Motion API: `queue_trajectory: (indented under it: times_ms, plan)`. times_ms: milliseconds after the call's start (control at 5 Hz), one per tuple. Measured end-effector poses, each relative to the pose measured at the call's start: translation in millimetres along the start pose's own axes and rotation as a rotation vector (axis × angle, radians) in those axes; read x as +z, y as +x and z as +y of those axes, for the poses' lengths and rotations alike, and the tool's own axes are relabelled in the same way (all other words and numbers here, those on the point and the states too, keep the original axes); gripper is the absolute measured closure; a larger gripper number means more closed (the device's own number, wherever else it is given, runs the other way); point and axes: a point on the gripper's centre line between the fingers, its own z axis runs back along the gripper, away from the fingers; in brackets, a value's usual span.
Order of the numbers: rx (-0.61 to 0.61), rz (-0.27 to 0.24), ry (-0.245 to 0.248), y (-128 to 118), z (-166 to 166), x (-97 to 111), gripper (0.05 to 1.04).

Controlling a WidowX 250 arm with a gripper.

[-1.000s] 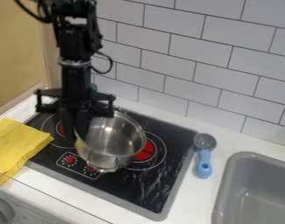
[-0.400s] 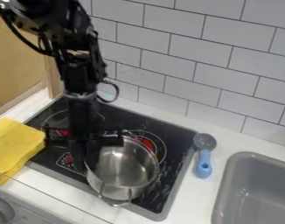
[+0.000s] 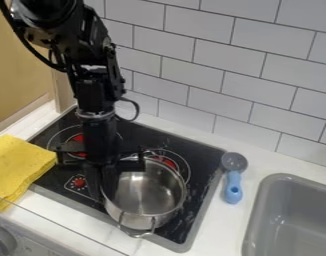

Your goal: Move the silver to the right burner

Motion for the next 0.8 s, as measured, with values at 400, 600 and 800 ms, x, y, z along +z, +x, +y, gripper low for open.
queue_trajectory:
  times_ms: [400,600,800]
  plan:
    - [-0.015,0.067,0.033,-10,6,0,0.547]
    - [-0.014,0.009,0.075,-1,4,30,0.237]
    - [-0.023,-0.013,0.085,-1,-1,46,0.063]
